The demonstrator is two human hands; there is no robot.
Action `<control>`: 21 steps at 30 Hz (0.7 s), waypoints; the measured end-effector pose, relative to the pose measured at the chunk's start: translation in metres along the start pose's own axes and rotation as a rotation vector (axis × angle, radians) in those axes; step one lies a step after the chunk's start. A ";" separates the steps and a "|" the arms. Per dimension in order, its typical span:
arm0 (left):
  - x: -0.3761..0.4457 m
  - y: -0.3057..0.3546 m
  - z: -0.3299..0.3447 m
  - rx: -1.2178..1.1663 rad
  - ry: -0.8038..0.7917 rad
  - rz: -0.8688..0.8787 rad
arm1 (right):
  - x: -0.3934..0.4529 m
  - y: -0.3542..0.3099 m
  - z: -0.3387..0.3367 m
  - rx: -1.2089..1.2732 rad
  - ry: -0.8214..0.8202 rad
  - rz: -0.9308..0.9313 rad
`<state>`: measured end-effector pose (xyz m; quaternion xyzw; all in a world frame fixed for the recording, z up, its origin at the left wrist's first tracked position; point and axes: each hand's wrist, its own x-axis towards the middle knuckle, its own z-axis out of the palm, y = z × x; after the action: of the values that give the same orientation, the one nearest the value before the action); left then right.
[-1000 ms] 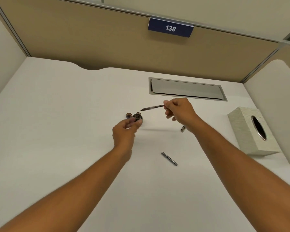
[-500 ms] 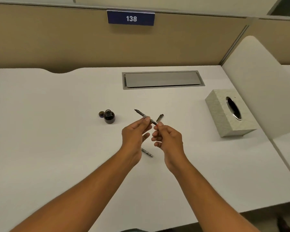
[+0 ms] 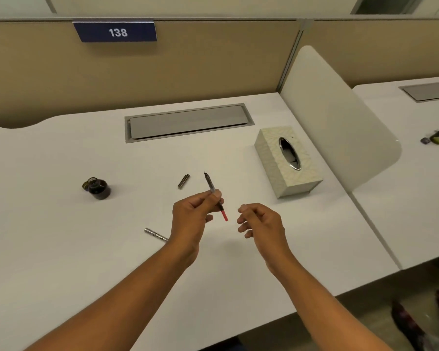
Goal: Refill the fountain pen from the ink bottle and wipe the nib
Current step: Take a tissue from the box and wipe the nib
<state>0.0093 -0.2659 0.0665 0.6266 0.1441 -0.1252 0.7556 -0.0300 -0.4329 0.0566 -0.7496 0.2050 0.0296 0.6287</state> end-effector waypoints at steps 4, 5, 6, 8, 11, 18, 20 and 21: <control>-0.002 -0.007 0.014 0.026 -0.022 -0.019 | 0.049 0.000 -0.056 -0.256 0.160 -0.180; -0.002 -0.009 0.018 0.036 -0.030 -0.019 | 0.063 -0.002 -0.070 -0.342 0.191 -0.237; -0.003 -0.011 0.022 0.047 -0.033 -0.018 | 0.079 -0.006 -0.084 -0.442 0.211 -0.298; -0.004 -0.013 0.026 0.066 -0.031 -0.020 | 0.114 -0.014 -0.107 -0.677 0.227 -0.416; -0.003 -0.013 0.028 0.083 -0.024 -0.025 | 0.165 -0.026 -0.128 -1.088 0.200 -0.509; 0.002 -0.014 0.021 0.110 0.006 -0.039 | 0.229 -0.033 -0.138 -1.429 0.073 -0.489; 0.004 -0.014 0.019 0.118 0.006 -0.042 | 0.238 -0.032 -0.137 -1.492 0.032 -0.489; 0.006 -0.014 0.019 0.121 0.004 -0.043 | 0.242 -0.031 -0.137 -1.551 0.024 -0.490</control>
<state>0.0103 -0.2871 0.0547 0.6680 0.1512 -0.1489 0.7133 0.1729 -0.6253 0.0410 -0.9957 -0.0369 0.0166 -0.0831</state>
